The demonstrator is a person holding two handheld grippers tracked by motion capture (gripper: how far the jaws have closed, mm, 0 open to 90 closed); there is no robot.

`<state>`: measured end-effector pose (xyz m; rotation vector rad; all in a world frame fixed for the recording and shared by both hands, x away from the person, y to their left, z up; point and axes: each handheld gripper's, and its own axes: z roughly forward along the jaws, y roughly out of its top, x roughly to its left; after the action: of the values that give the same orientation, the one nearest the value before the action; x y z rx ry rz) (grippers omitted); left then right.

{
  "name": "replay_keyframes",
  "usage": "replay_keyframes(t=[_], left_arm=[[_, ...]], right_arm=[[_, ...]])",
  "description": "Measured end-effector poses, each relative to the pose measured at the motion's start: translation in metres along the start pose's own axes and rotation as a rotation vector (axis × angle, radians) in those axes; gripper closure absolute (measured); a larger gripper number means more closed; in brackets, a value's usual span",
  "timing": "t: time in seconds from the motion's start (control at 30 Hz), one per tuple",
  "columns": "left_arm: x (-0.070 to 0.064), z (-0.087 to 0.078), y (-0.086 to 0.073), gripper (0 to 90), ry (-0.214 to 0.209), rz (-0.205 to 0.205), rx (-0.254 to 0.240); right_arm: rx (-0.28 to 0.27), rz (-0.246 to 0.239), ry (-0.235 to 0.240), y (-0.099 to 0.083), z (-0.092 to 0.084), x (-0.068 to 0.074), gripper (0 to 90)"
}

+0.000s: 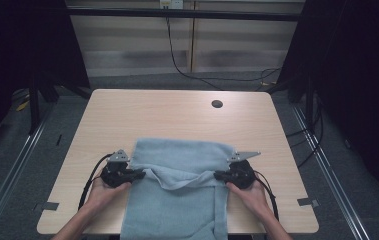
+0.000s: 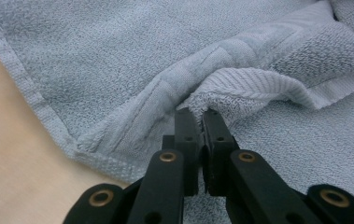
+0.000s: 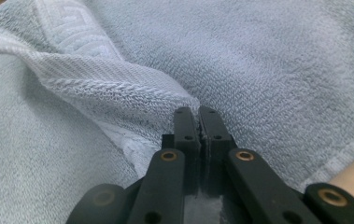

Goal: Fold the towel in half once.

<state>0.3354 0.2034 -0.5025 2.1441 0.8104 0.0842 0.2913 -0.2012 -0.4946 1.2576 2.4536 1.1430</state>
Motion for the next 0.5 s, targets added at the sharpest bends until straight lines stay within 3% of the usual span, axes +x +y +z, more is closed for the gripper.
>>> replay_keyframes(t=[0.07,0.17,0.23,0.4,0.5], left_arm=[[0.008,0.002,0.004,86.6,0.007,-0.01,-0.006],[0.021,0.005,0.005,86.7,0.0,-0.058,-0.039],[0.027,0.006,0.01,86.8,0.028,-0.043,-0.027],[0.048,0.014,0.019,86.8,0.052,-0.096,-0.058],[0.057,0.021,0.029,86.8,0.083,-0.097,-0.048]], right_arm=[[-0.001,0.005,-0.015,0.009,0.007,-0.008,87.7],[-0.007,0.014,-0.022,0.022,0.018,-0.021,87.7],[-0.015,0.027,-0.031,0.03,0.025,-0.028,87.7],[-0.027,0.04,-0.044,0.049,0.042,-0.042,87.7],[-0.035,0.062,-0.052,0.057,0.05,-0.051,87.7]])
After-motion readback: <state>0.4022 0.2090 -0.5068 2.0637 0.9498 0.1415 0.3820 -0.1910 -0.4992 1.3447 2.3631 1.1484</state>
